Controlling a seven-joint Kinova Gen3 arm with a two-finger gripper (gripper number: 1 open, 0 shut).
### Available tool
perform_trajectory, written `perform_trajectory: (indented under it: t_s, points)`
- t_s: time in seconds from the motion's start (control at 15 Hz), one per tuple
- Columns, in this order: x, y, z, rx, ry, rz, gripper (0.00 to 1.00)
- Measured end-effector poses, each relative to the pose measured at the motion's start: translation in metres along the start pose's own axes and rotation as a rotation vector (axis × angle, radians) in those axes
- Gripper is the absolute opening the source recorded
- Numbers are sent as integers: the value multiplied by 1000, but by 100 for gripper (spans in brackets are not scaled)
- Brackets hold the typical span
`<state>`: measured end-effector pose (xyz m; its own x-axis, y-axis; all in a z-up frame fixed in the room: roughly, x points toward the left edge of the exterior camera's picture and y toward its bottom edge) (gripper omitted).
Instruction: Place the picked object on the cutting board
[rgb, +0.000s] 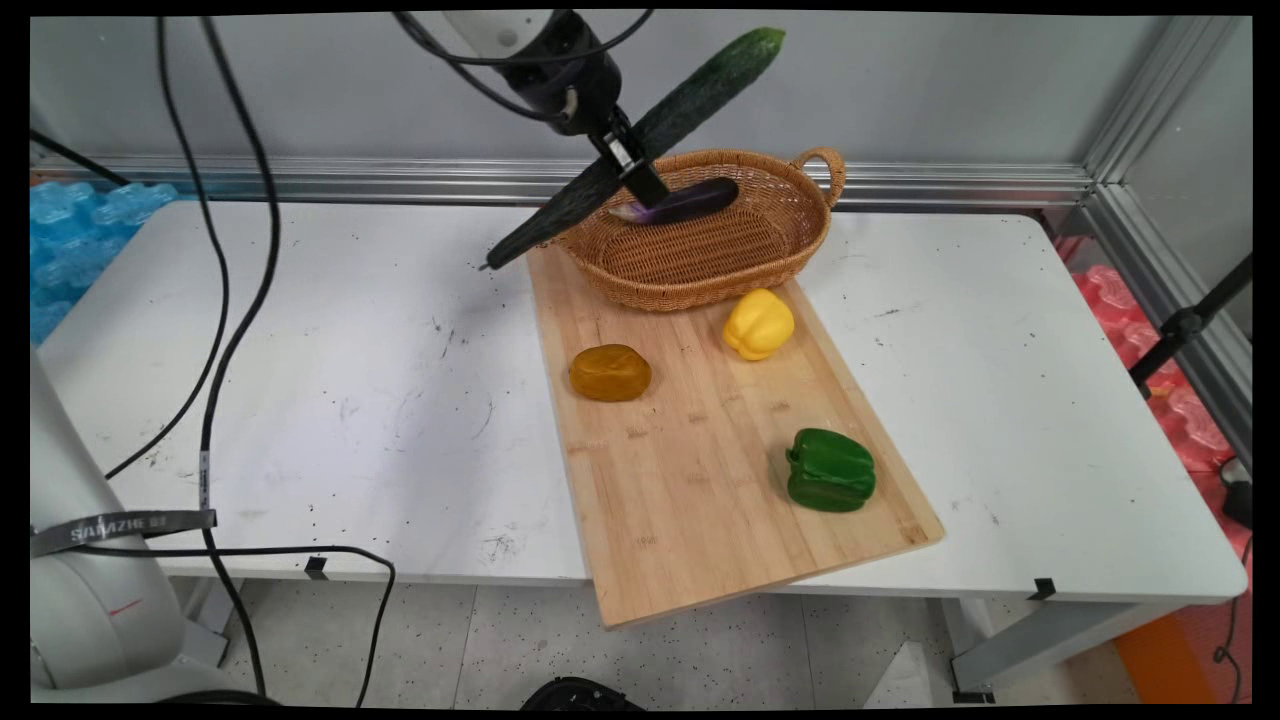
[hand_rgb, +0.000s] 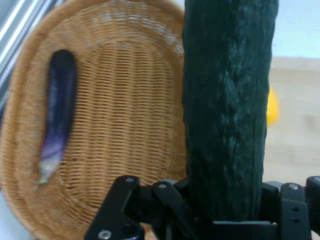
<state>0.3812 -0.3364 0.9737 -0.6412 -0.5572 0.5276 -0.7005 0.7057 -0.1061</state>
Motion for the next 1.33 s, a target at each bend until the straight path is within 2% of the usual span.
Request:
perform_trajectory:
  t_s: [0.27,0.6,1.33]
  points:
    - [-8,24,-10,-49,-10,50,0]
    - [-15,54,-4,-92,-33,61,0]
    - [-16,100,60,-138,-76,53,0]
